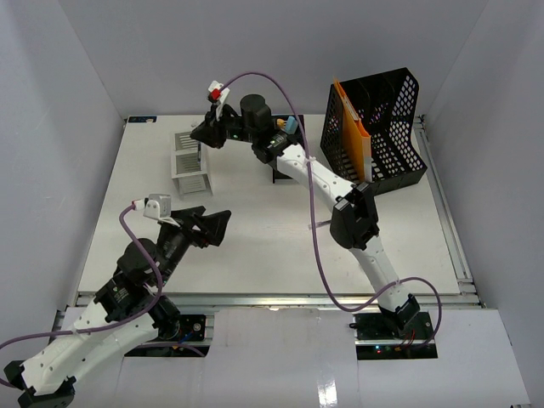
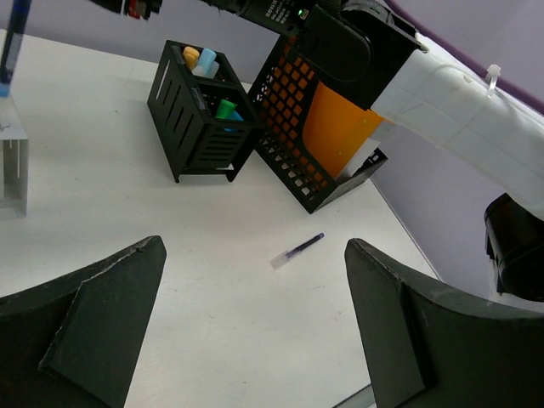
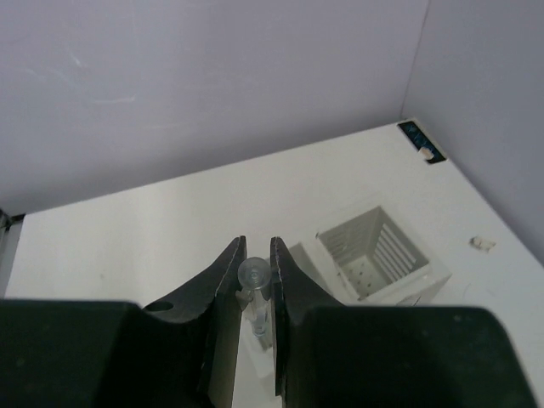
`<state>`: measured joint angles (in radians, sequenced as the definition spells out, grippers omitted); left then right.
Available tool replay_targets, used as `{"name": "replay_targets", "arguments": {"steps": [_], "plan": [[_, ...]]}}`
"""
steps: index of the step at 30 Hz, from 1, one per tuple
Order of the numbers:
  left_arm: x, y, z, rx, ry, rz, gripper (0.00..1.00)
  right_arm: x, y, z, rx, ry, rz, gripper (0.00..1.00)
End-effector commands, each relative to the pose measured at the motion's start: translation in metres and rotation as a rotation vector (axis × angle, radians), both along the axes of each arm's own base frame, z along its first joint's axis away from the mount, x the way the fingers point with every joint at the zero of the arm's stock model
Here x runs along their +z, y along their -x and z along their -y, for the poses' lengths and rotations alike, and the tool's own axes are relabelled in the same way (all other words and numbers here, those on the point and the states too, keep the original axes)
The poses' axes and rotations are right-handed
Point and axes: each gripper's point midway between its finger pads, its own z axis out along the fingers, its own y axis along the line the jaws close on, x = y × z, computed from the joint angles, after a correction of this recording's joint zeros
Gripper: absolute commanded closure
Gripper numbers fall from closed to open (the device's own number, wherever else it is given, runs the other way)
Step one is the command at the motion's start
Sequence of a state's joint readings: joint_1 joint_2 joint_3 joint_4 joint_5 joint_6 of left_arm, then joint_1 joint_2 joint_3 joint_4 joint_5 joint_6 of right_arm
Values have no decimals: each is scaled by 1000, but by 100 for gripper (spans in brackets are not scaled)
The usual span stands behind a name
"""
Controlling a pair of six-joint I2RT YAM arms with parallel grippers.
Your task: Organize the desk
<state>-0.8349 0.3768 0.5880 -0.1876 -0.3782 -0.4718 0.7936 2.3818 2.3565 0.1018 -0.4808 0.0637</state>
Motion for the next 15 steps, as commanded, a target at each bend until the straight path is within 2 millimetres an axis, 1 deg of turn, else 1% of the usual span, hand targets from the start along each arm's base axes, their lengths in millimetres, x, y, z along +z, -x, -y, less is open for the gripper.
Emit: {"name": "replay_targets", "arguments": {"steps": [1,3,5,7,8,11,15], "plan": [[-3,2,-8,28,2,-32,2,44,-21,-8,-116,-153,135,92],[-3,2,-8,29,2,-34,2,43,-27,-11,-146,-175,157,92],[-3,2,-9,29,2,-35,2,35,-33,-15,-163,-181,173,92],[-3,3,-10,32,4,-34,2,28,-34,-18,-166,-184,177,92],[-2,3,-11,33,5,-33,2,22,-33,-20,-162,-178,173,91],[-3,4,-11,30,10,-32,2,-4,-28,-27,-137,-133,138,90],[-7,5,-10,24,9,-39,2,-36,-24,-32,-117,-77,112,84]]}}
